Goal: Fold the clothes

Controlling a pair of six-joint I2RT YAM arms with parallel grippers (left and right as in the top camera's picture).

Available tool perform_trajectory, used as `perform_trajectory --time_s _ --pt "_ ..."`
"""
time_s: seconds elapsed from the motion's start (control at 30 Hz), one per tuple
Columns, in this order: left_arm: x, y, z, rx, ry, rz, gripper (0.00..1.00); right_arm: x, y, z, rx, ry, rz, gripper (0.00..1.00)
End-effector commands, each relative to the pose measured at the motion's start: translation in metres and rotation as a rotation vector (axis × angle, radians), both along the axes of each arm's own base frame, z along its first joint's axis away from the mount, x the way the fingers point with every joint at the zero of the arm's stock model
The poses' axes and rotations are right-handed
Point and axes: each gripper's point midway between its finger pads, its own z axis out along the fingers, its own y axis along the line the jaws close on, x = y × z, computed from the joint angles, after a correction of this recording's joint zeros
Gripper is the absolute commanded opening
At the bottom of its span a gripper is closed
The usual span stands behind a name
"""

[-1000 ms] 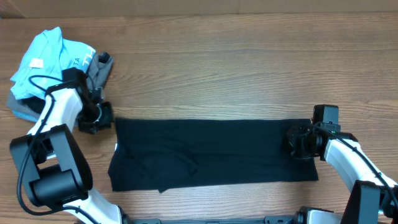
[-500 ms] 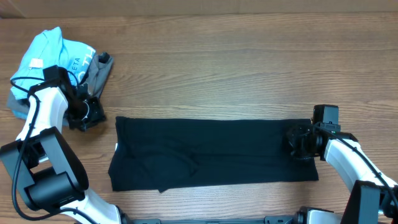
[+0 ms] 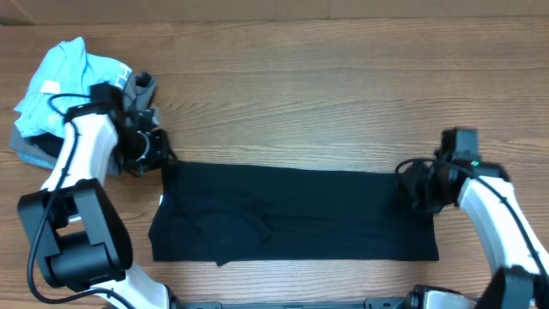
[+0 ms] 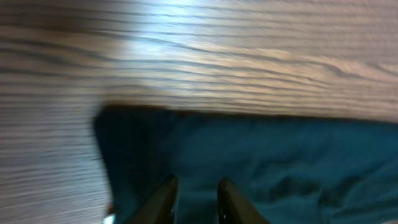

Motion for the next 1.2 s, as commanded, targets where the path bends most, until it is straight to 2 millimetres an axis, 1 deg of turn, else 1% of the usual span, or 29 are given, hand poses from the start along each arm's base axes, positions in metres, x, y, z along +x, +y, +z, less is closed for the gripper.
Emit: perform_trajectory --time_s 0.0,0.07,0.1,0.13,0.17,0.23,0.3,0.37,0.43,0.53,0.6,0.67,0.73,0.8,0.9,0.97,1.0,1.03,1.07,1.1,1.17 --pt "-0.006 -0.022 0.005 -0.009 -0.015 -0.078 0.29 0.028 -0.006 0.049 -0.046 -0.144 0.040 0.40" --pt "-0.013 -0.029 -0.001 -0.001 0.009 -0.100 0.32 0.025 -0.006 0.049 -0.043 -0.131 0.040 0.38" --pt "-0.018 -0.031 -0.005 0.003 0.025 -0.102 0.32 0.020 -0.006 0.046 -0.043 -0.108 0.038 0.33" --pt "-0.024 -0.034 -0.010 0.005 0.046 -0.107 0.31 0.014 -0.005 0.041 -0.040 -0.074 0.033 0.26" --pt "-0.030 -0.037 -0.015 0.002 0.063 -0.112 0.29 0.008 -0.005 0.036 -0.036 -0.041 0.030 0.19" --pt "-0.040 -0.042 -0.027 -0.001 0.086 -0.107 0.24 -0.001 -0.003 0.025 -0.026 0.019 0.032 0.10" --pt "-0.046 -0.045 -0.041 0.000 0.086 -0.105 0.22 -0.008 -0.003 0.010 -0.018 0.069 0.025 0.09" --pt "-0.051 -0.046 -0.055 0.002 0.079 -0.086 0.20 -0.012 -0.002 -0.010 -0.004 0.117 -0.023 0.08" --pt "-0.053 -0.046 -0.066 0.003 0.072 -0.058 0.20 -0.015 -0.002 -0.028 0.007 0.154 -0.048 0.06" --pt "-0.051 -0.041 -0.078 0.029 0.046 0.001 0.21 -0.019 -0.001 -0.056 0.018 0.215 -0.076 0.05" --pt "-0.045 -0.036 -0.082 0.060 0.025 0.028 0.22 -0.016 -0.002 -0.071 0.020 0.239 -0.096 0.05" --pt "-0.035 -0.033 -0.082 0.077 -0.015 0.033 0.21 -0.007 -0.004 -0.085 0.023 0.234 -0.120 0.04" --pt "-0.024 -0.032 -0.080 0.079 -0.061 0.035 0.20 0.006 -0.006 -0.101 0.028 0.215 -0.160 0.04" --pt "-0.013 -0.030 -0.078 0.088 -0.102 0.048 0.20 0.018 -0.008 -0.113 0.032 0.188 -0.194 0.04" --pt "0.004 -0.027 -0.073 0.096 -0.165 0.065 0.21 0.046 -0.011 -0.125 0.045 0.100 -0.238 0.04" --pt "0.017 -0.023 -0.069 0.113 -0.200 0.101 0.25 0.069 -0.009 -0.124 0.075 0.011 -0.232 0.04" --pt "0.025 -0.022 -0.064 0.115 -0.227 0.106 0.28 0.083 -0.009 -0.120 0.086 -0.045 -0.226 0.04" --pt "0.033 -0.021 -0.058 0.115 -0.250 0.107 0.34 0.092 -0.009 -0.116 0.093 -0.081 -0.221 0.04" --pt "0.040 -0.021 -0.053 0.111 -0.265 0.110 0.36 0.102 -0.008 -0.110 0.104 -0.117 -0.212 0.04" --pt "0.047 -0.022 -0.045 0.103 -0.279 0.112 0.37 0.110 -0.006 -0.102 0.119 -0.151 -0.181 0.07" --pt "0.056 -0.023 -0.030 0.091 -0.281 0.105 0.41 0.125 0.004 -0.079 0.173 -0.229 -0.068 0.14"
